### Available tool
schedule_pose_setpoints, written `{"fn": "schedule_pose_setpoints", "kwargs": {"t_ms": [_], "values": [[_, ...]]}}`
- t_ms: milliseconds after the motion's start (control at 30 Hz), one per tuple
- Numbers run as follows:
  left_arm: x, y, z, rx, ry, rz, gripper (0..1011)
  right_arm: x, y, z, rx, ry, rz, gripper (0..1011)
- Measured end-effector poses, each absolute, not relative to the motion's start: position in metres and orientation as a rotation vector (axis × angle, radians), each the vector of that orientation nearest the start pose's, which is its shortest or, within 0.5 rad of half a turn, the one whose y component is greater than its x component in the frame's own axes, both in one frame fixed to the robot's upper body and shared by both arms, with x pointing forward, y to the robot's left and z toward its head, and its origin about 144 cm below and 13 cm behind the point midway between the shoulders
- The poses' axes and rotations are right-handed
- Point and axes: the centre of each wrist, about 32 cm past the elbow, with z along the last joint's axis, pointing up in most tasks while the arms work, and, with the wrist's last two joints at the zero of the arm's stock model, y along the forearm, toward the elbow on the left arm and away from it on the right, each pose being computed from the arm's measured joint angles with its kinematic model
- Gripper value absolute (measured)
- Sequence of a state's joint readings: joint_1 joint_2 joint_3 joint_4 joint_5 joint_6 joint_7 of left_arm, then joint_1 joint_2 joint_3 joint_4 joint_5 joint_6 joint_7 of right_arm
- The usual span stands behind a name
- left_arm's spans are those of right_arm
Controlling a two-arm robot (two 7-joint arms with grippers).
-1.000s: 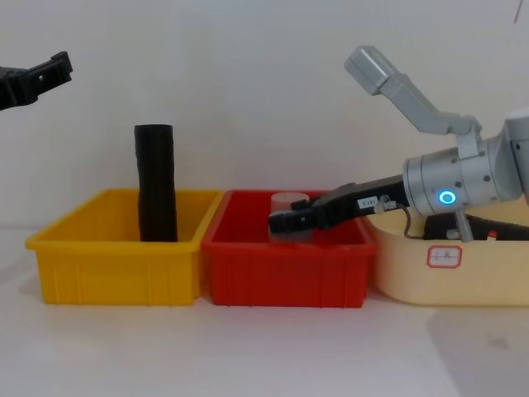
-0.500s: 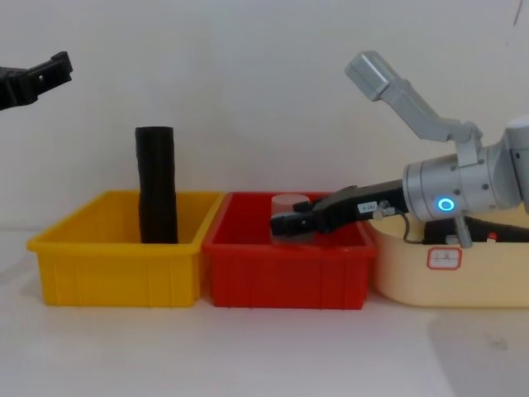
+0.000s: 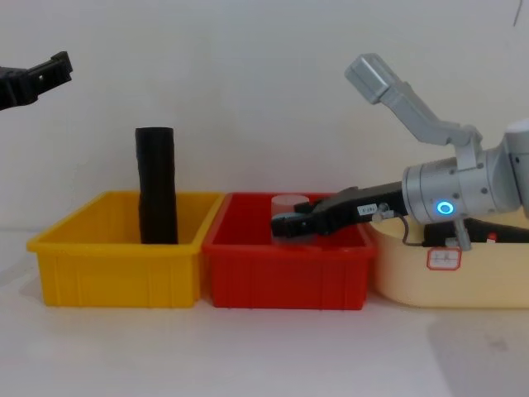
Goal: Pick up the garbage bag with the one hand and transfer it to the other hand.
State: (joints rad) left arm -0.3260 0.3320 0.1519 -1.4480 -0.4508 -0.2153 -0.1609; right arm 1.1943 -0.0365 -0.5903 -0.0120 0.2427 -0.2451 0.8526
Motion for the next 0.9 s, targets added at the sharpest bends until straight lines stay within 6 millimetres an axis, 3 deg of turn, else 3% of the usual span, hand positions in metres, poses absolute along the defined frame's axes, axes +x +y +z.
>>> {"fn": "schedule_pose_setpoints", "kwargs": {"t_ms": [900], "values": [[0.5423,0.2912,1.2283,-0.342,-0.229,1.292,1000,0.6971,-0.202,1.2215,-0.344,-0.008,-0.572,658]]}}
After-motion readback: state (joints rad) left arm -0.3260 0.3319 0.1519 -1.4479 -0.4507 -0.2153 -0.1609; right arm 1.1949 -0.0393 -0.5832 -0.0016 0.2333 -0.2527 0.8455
